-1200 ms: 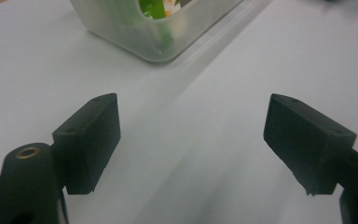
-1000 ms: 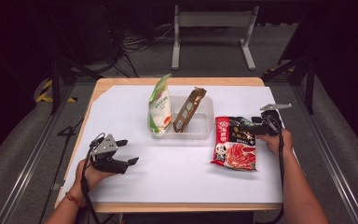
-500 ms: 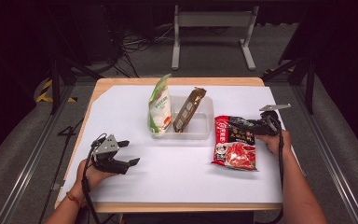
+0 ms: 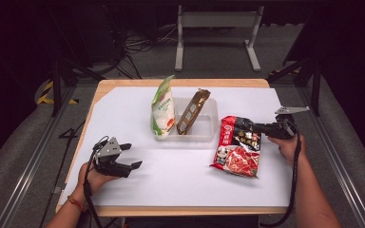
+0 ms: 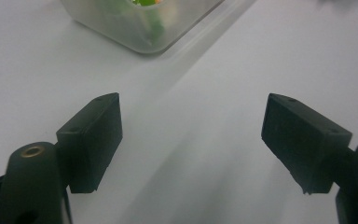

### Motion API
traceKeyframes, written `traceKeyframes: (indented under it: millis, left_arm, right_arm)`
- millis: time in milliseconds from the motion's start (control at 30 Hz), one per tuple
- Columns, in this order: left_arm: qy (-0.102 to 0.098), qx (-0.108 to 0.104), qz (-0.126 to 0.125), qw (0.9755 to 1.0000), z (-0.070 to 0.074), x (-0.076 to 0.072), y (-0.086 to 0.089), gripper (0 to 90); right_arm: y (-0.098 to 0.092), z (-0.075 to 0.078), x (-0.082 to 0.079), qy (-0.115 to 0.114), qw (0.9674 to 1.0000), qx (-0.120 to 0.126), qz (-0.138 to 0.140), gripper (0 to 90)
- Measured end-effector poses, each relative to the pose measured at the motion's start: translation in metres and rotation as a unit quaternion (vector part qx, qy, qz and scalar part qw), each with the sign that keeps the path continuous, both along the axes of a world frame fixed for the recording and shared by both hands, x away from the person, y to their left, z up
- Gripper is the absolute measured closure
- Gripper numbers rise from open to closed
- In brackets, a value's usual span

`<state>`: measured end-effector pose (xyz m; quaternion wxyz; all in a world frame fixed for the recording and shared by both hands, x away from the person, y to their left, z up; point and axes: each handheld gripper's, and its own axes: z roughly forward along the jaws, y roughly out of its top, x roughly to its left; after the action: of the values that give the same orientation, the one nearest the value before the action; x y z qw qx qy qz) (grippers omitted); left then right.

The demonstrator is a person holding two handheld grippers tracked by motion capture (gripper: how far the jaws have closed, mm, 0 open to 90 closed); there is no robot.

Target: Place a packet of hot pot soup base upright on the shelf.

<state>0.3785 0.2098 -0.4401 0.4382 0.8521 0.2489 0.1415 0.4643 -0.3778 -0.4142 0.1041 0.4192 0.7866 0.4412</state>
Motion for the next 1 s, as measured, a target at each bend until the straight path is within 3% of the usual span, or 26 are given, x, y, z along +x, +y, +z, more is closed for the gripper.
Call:
traceKeyframes:
  millis: [367, 700, 833, 1000]
  left_arm:
    - [0.000, -0.002, 0.004, 1.0000, 0.000, 0.000, 0.001, 20.8]
    - [0.005, 0.001, 0.004, 1.0000, -0.001, 0.001, 0.000, 20.9]
    - [0.004, 0.000, 0.004, 1.0000, -0.001, 0.001, 0.000, 20.8]
    - [0.002, -0.002, 0.005, 1.0000, 0.000, -0.001, 0.001, 20.9]
  right_arm:
    - [0.006, 0.026, -0.023, -0.048, 0.9988, -0.006, 0.011, 84.1]
    - [0.010, 0.022, -0.023, -0.037, 0.9992, 0.001, 0.014, 84.8]
    - [0.012, 0.029, -0.027, -0.048, 0.9987, 0.001, 0.019, 85.4]
    - [0.019, 0.049, -0.039, -0.065, 0.9975, 0.011, 0.024, 86.6]
